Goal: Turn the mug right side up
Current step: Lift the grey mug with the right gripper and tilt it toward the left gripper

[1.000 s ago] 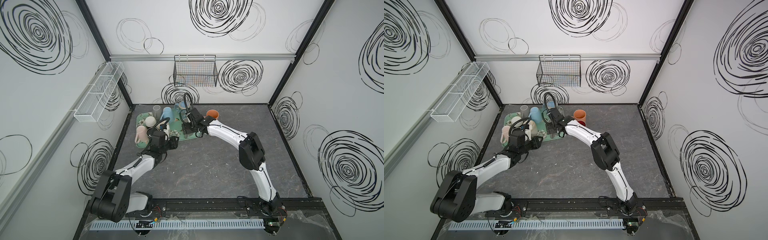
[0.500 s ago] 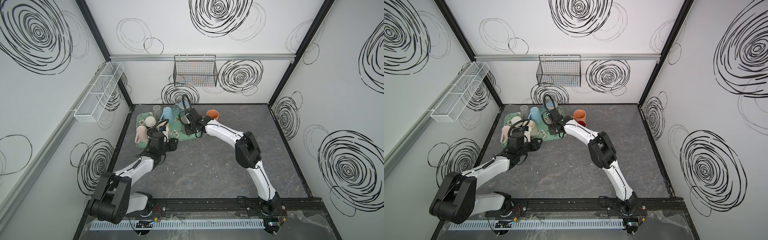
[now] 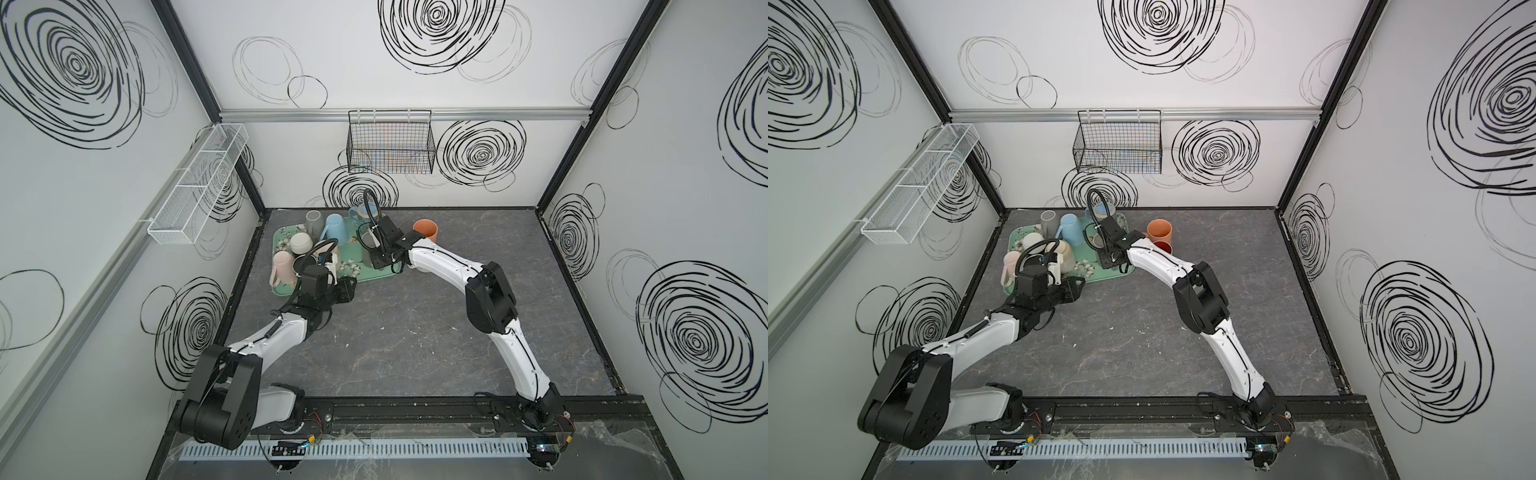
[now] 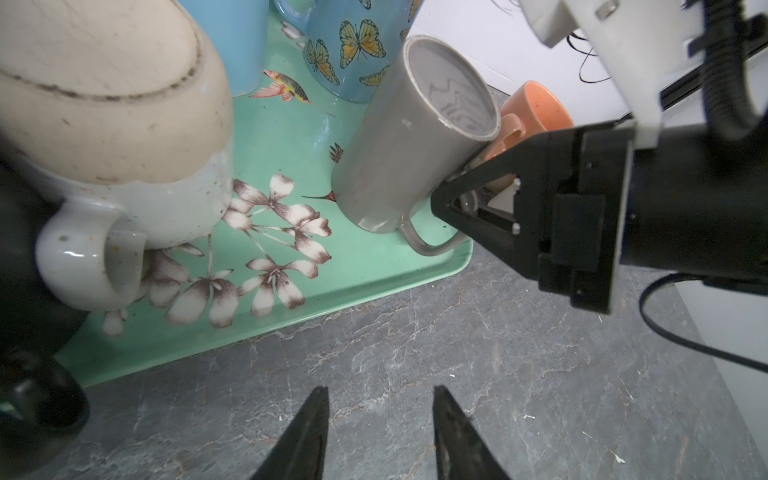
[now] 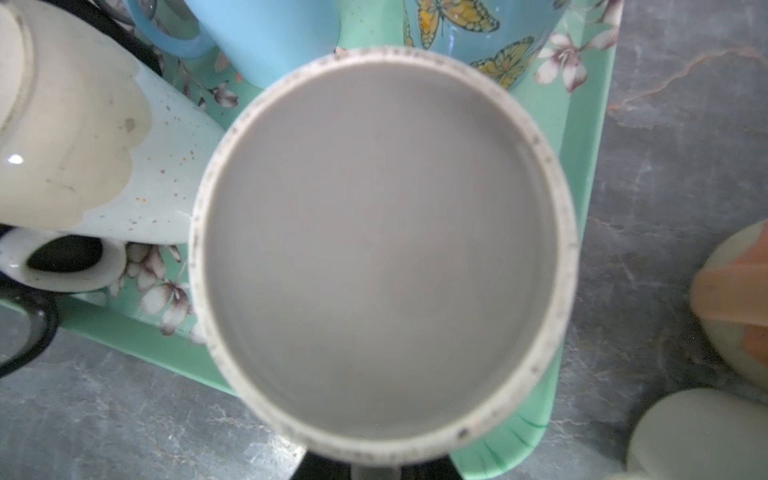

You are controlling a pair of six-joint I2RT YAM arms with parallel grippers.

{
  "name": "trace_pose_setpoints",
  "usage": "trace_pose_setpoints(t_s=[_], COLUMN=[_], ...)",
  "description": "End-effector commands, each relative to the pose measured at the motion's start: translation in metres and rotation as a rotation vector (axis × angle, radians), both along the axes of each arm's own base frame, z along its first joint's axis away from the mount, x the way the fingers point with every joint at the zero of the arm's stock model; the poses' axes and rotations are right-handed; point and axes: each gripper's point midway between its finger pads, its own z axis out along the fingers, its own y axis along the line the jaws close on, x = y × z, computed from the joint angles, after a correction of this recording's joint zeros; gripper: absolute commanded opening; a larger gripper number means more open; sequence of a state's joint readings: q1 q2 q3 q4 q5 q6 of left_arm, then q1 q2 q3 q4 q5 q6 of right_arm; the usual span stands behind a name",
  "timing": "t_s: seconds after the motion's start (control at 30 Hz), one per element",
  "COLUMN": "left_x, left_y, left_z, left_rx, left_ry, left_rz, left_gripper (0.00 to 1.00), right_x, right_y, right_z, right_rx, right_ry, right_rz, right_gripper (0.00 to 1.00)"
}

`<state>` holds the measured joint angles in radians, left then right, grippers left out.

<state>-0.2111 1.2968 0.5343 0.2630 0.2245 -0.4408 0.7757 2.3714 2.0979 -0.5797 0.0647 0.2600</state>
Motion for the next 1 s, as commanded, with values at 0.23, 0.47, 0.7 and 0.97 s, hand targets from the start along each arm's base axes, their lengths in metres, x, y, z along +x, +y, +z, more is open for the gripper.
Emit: trace_pose_setpoints(t_s=[0.23,0.47,0.7,0.97], left_x=[-0.001,-0.007,-0.016,-0.03], left_y=[-0.006,-0.005,0.001,-0.012], left_z=[0.033,0.071,0.101,0.139], left_rx=[-0.004,-0.059,-0.092,-0.093], left_ry=[-0.127,-0.27,-0.386,-0.504], left_rz=[-0.061,-0.07,-0.06,-0.146], left_gripper=[0.44,0.44,0.45,0.49], right_x=[0.005,-0.018,-0.039,-0.06], right_y=[0.01,0.022,0.008,-0.006], right_z=[0.05,0.095,0.151,0.207], right_rx=[0.104,0.319,0.528,0.659], right_ry=[-0.067,-0.123,-0.263,-0.338], right_rz=[0.029,0.125,0.178,0.21], right_gripper=[0.0,0.0,0.0,0.0])
